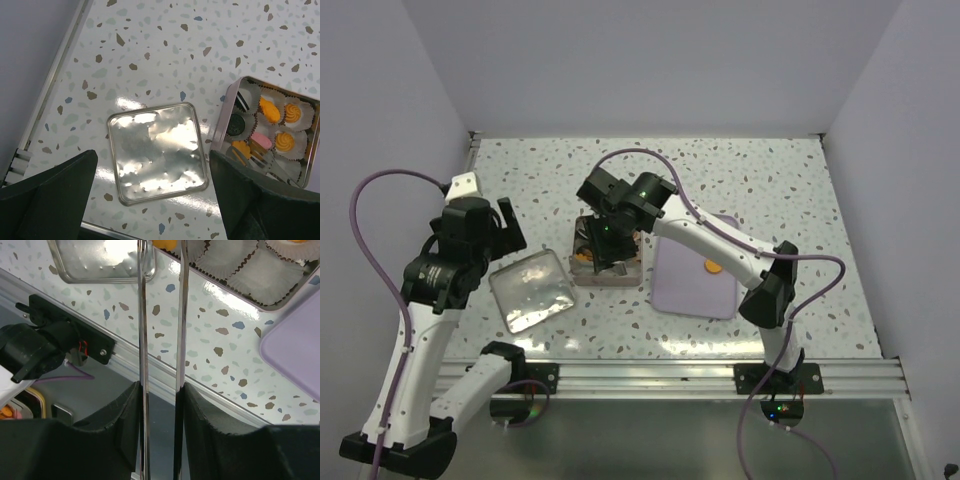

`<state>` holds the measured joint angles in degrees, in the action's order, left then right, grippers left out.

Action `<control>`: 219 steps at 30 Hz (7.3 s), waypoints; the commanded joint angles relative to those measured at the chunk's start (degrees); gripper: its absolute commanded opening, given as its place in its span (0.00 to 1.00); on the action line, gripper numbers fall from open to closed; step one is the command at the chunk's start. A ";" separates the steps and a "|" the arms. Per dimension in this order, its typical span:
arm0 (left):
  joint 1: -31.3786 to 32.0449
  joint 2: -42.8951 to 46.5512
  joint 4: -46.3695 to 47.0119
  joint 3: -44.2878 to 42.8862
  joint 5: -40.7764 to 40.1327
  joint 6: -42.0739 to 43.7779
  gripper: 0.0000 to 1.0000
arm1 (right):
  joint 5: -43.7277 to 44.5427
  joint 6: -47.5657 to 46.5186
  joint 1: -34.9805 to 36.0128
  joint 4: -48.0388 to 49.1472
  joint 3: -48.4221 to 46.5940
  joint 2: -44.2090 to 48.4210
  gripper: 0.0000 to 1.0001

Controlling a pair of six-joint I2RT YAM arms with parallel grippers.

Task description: Pack the cookies

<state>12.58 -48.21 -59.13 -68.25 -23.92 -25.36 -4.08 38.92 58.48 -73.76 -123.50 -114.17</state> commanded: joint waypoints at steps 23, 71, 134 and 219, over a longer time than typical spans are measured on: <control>0.52 0.92 3.15 -0.39 3.09 2.86 1.00 | 4.16 -1.21 -1.26 -2.88 -3.25 4.81 0.48; 6.85 -8.92 4.64 -8.48 -0.95 6.38 1.00 | 9.79 -2.88 -25.96 4.06 53.10 37.62 0.50; 6.76 -4.71 2.01 -7.43 1.25 0.75 1.00 | 0.65 -1.47 -3.46 7.13 16.01 8.88 0.37; 6.93 -8.13 4.38 -7.34 1.69 5.41 1.00 | 7.24 -7.45 -37.91 7.40 48.36 30.85 0.48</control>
<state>18.96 -56.49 -57.43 -76.01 -21.28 -21.39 4.10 32.32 20.95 -68.20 -74.61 -82.72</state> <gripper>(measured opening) 0.997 0.490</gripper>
